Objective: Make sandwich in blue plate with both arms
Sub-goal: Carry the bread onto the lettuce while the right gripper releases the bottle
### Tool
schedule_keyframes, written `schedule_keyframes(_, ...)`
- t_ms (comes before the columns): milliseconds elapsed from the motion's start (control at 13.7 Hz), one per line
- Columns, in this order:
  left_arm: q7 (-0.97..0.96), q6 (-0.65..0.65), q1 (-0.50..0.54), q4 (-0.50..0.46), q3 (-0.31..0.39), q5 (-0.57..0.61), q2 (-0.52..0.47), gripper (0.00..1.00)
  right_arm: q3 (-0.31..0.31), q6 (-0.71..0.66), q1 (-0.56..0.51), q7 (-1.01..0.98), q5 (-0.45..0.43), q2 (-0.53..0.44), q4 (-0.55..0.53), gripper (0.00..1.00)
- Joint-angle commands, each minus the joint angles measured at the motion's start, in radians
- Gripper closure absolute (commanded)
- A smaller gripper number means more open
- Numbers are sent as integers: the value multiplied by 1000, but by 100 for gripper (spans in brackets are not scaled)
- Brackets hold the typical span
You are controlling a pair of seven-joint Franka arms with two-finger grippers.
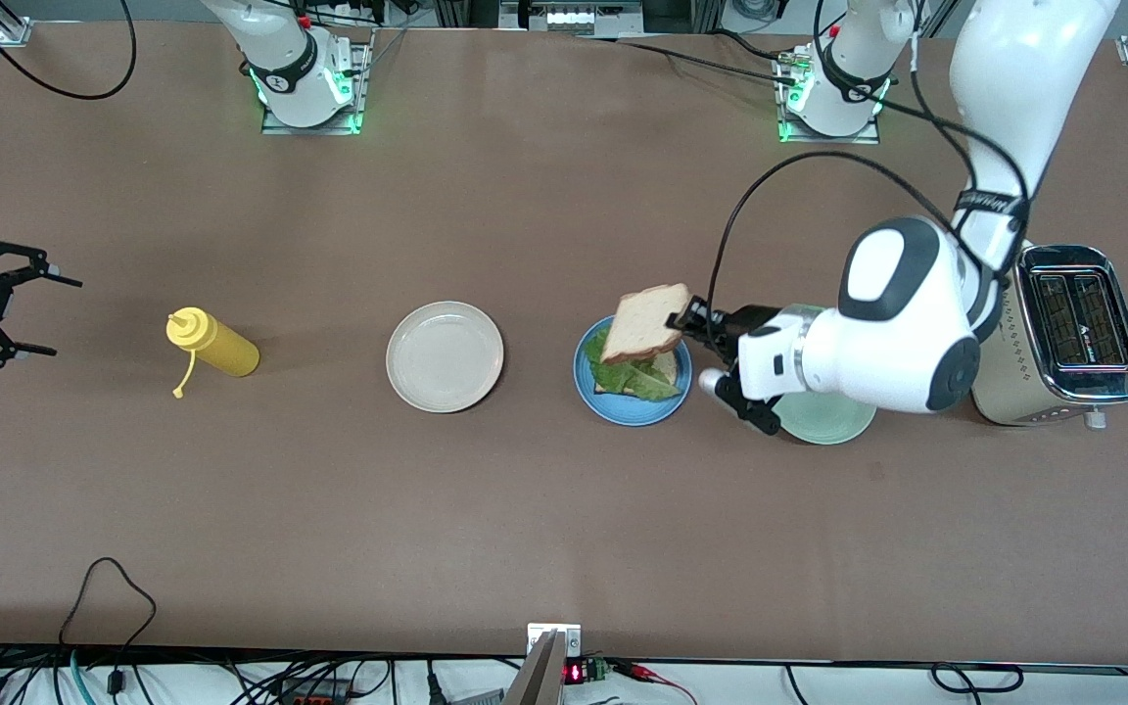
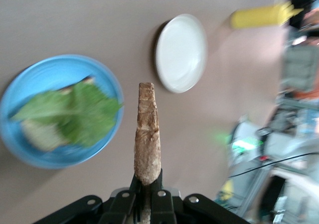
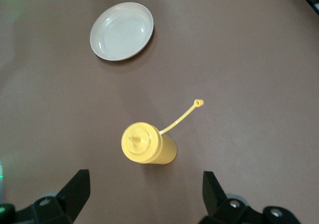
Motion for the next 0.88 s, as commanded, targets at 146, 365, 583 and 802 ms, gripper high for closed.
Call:
schedule_keyframes(146, 276, 190, 51, -167, 1, -271, 45, 100, -1, 9, 186, 620, -228, -200, -46, 0)
schedule_keyframes(365, 400, 210, 94, -224, 3, -332, 73, 99, 1, -26, 300, 998, -263, -245, -38, 0)
schedule_keyframes(583, 427, 221, 114, -305, 4, -373, 81, 99, 3, -23, 390, 1254, -307, -279, -37, 0)
schedule_keyframes(802, 586, 262, 131, -312, 4, -413, 145, 98, 3, -28, 402, 1386, -341, -280, -28, 0)
